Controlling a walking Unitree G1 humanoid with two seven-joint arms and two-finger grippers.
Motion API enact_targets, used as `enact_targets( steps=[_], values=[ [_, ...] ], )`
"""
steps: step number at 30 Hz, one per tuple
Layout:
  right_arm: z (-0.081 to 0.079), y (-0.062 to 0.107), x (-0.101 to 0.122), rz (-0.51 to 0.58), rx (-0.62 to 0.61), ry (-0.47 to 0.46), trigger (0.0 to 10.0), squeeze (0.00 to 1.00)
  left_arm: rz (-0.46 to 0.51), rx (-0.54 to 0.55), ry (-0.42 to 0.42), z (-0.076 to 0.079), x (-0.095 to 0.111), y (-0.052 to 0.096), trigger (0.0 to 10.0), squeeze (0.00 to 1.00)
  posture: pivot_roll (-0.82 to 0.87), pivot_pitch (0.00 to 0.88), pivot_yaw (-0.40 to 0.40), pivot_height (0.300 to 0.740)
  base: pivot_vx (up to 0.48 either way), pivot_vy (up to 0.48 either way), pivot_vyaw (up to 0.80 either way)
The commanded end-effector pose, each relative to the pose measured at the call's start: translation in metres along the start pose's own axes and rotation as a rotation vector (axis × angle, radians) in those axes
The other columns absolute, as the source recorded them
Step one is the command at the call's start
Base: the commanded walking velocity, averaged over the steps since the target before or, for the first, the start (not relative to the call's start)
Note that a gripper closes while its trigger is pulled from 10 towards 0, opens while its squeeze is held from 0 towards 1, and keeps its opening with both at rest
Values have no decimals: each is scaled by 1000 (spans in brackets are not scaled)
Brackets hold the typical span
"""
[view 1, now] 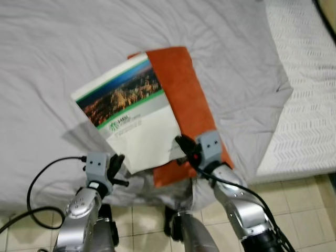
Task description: Clean up the room
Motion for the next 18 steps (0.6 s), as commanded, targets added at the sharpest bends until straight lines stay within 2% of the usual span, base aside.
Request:
enact_targets(
  steps=[1,2,3,4,5,6,7,11,13,14,15,18],
  values=[
    [40,16,16,85,-131,-27,0,0,-52,77,2,-15,-13,14,10000,0,62,221,-171,740,0,0,0],
    [45,15,18,97,-141,-27,0,0,-51,81,3,-19,-12,12,10000,0,84,153,-162,740,0,0,0],
    [45,15,18,97,-141,-27,0,0,-51,81,3,-19,-12,12,10000,0,84,153,-162,740,0,0,0],
    [51,13,23,120,-145,-36,0,0,-66,105,29,-28,-14,11,10000,0,92,99,-151,740,0,0,0],
    [52,11,28,137,-135,-41,0,0,-69,111,55,-33,-14,10,10000,714,93,87,-148,740,0,0,0],
    [53,10,32,149,-124,-39,0,0,-67,117,65,-37,-12,9,10000,714,94,75,-146,740,0,0,0],
    [54,8,35,158,-115,-39,0,0,-64,119,68,-41,-11,7,10000,1000,94,51,-144,740,0,0,0],
    [60,4,44,189,-116,-42,0,0,-45,73,89,-43,1,-4,10000,1000,85,23,-136,740,0,0,0],
    [60,3,45,193,-115,-42,0,0,-38,59,77,-41,5,-8,10000,1000,81,21,-134,740,0,0,0],
    [57,3,45,197,-102,-40,0,0,-34,8,50,-32,9,-14,10000,1000,74,19,-132,740,0,0,0],
    [56,3,45,197,-96,-37,0,0,-36,-4,35,-30,10,-16,10000,1000,74,19,-132,740,0,0,0],
    [57,3,42,192,-103,-15,0,0,-55,-14,16,-30,7,-19,10000,1000,65,11,-126,740,0,0,0]
  ],
)
Point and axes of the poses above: a point about 5 cm out from each wrist's last joint towards the gripper, its own y axis pointing back from the gripper into the wrist, its own x axis along the axis of the wrist's last joint, z = x × y, the point moved 5 cm from there along -y, pointing out of the wrist towards the gripper, and after that the axes turned 4 degrees about -y, right-handed, at the moved point
